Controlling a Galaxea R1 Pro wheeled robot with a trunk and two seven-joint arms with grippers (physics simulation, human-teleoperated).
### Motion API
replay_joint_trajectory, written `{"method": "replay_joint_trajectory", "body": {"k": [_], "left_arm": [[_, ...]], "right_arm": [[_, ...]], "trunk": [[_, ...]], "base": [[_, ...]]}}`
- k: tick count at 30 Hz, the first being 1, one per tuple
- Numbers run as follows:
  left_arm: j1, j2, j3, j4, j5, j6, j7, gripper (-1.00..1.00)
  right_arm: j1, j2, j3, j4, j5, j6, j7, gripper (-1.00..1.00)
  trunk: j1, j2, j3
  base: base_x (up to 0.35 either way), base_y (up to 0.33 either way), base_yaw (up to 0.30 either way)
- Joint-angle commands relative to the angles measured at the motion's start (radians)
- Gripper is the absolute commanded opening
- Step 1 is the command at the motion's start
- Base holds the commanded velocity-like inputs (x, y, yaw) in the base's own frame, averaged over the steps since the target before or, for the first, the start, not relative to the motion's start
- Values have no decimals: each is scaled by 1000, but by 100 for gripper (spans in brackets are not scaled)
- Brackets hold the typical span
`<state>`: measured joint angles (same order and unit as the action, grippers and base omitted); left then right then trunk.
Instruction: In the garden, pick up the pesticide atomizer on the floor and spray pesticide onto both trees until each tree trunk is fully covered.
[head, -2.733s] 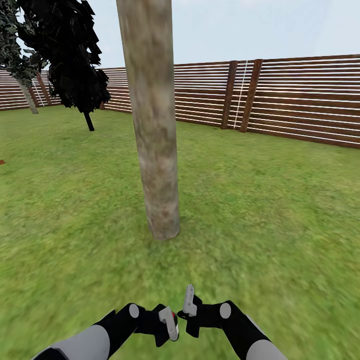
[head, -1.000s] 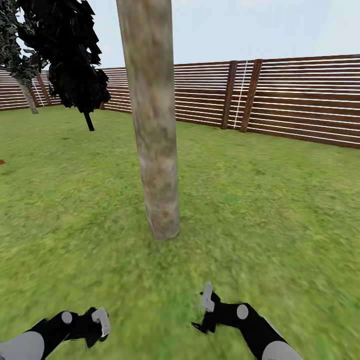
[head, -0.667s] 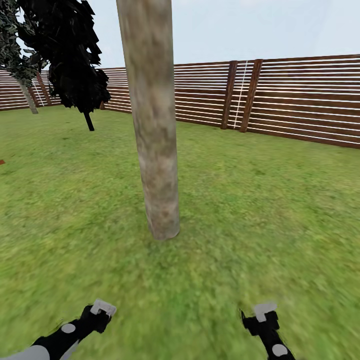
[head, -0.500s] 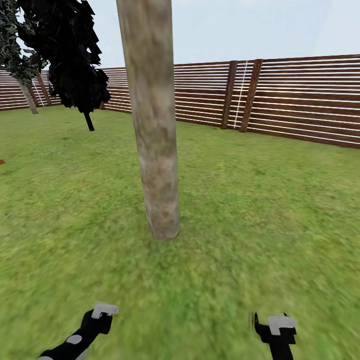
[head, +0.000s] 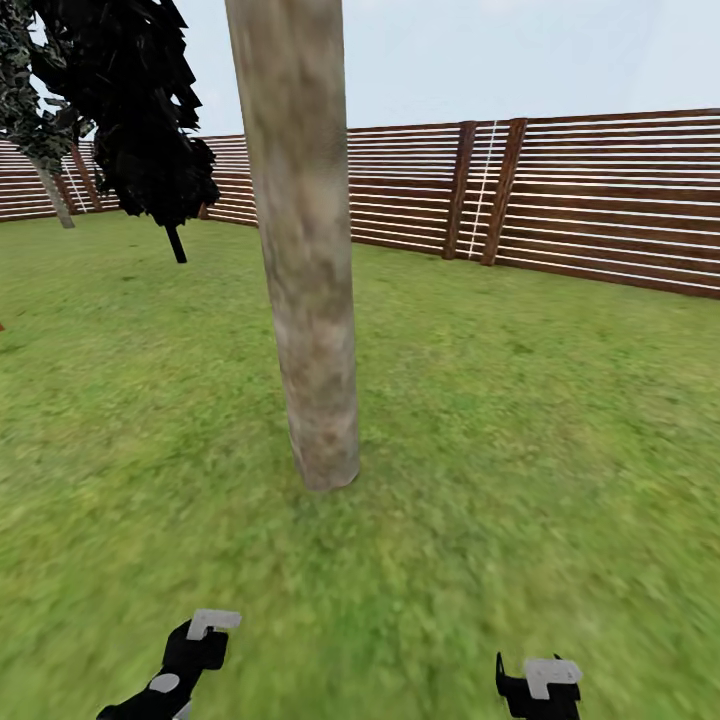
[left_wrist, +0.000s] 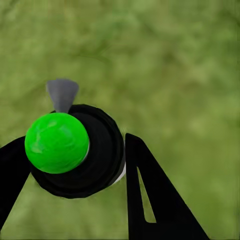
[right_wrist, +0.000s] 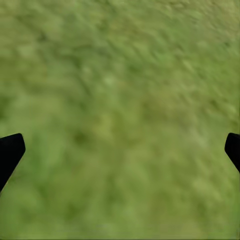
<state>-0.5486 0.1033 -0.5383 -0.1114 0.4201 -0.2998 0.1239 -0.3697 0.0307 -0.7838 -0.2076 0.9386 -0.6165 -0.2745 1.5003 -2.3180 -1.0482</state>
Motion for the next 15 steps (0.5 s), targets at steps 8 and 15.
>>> {"method": "replay_joint_trajectory", "body": {"k": [8,15], "left_arm": [[1,-3,-2,-53,-3,163,-2,-100],[-29,-3,-6,-228,-14,428,-1,-100]], "right_arm": [[0,1,-4,-1,-1,-5,-2,100],[0,-2,-6,-3,-1,-5,-2,100]], "trunk": [[0,0,0],[0,0,0]], "base": [[338,0,0],[217,0,0]]}}
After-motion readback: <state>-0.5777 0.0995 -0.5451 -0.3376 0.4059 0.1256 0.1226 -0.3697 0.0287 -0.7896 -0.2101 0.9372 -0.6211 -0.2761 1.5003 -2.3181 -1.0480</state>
